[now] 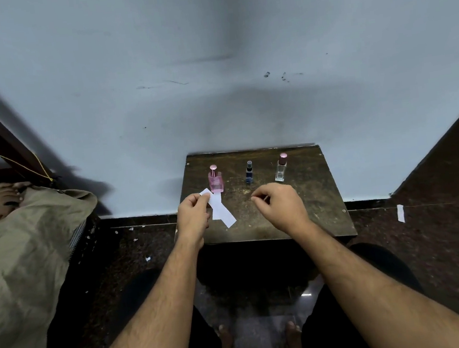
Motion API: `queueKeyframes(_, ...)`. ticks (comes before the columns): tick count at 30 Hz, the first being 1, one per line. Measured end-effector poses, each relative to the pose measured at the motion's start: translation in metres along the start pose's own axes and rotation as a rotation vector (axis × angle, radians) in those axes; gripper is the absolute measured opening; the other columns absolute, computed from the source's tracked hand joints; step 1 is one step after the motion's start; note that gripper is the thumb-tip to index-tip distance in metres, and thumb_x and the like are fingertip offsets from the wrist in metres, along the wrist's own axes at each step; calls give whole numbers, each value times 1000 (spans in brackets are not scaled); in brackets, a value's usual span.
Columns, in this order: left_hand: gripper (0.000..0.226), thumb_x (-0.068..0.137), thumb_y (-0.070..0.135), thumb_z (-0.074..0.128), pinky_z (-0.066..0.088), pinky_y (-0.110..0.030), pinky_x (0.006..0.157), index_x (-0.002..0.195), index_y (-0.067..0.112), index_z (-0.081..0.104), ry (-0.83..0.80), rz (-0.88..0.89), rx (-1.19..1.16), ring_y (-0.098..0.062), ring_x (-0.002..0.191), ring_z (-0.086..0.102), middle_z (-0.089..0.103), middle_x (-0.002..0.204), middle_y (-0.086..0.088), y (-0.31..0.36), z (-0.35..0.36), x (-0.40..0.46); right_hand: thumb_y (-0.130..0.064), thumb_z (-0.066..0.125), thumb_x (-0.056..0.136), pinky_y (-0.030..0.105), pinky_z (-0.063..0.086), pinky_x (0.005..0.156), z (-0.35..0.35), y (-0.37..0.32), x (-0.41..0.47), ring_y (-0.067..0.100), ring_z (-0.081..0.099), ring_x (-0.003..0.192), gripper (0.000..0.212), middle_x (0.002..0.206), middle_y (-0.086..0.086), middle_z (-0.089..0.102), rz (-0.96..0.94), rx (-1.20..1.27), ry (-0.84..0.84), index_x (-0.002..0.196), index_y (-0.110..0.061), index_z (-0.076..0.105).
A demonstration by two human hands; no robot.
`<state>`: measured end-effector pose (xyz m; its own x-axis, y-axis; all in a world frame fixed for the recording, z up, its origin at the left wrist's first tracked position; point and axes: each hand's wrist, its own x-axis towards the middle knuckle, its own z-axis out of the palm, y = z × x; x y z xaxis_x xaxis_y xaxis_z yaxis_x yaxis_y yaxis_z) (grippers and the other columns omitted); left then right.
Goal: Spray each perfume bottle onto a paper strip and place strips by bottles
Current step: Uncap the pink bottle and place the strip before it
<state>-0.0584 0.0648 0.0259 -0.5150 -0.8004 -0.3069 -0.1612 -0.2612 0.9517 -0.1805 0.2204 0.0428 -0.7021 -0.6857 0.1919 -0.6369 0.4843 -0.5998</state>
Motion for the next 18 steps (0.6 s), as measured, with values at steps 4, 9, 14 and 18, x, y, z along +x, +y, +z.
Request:
queueKeyframes(4, 25, 92, 19, 61, 24, -19, 39, 68, 15, 60, -27, 20, 53, -9, 47, 35, 52, 61, -4, 0, 5, 0, -30, 66, 85, 29, 55, 73, -3, 6, 5, 4, 63, 72, 10, 74, -15, 69, 180, 136, 44, 84, -26, 75)
queueKeyframes(9, 23, 92, 15, 63, 26, -17, 39, 69, 14, 60, -79, 14, 55, -7, 46, 36, 50, 50, 8, -1, 10, -2, -28, 70, 82, 35, 57, 76, 9, 5, 12, 8, 67, 70, 10, 67, -15, 68, 229, 323, -13, 72, -30, 71)
queueKeyframes(14, 23, 93, 12, 62, 24, -17, 38, 70, 13, 61, -90, -6, 49, -6, 45, 34, 49, 49, 8, -2, 13, -1, -26, 71, 82, 35, 58, 77, 19, 3, 22, 7, 67, 71, 10, 69, -14, 69, 252, 337, -54, 73, -29, 71)
queueKeyframes(18, 21, 92, 11, 59, 26, -17, 38, 72, 14, 60, -49, -12, 65, -8, 49, 38, 52, 59, 0, -3, 13, 5, -22, 71, 85, 26, 54, 81, 20, 13, 35, 4, 64, 76, 5, 81, -11, 71, 323, 269, -2, 86, -21, 75)
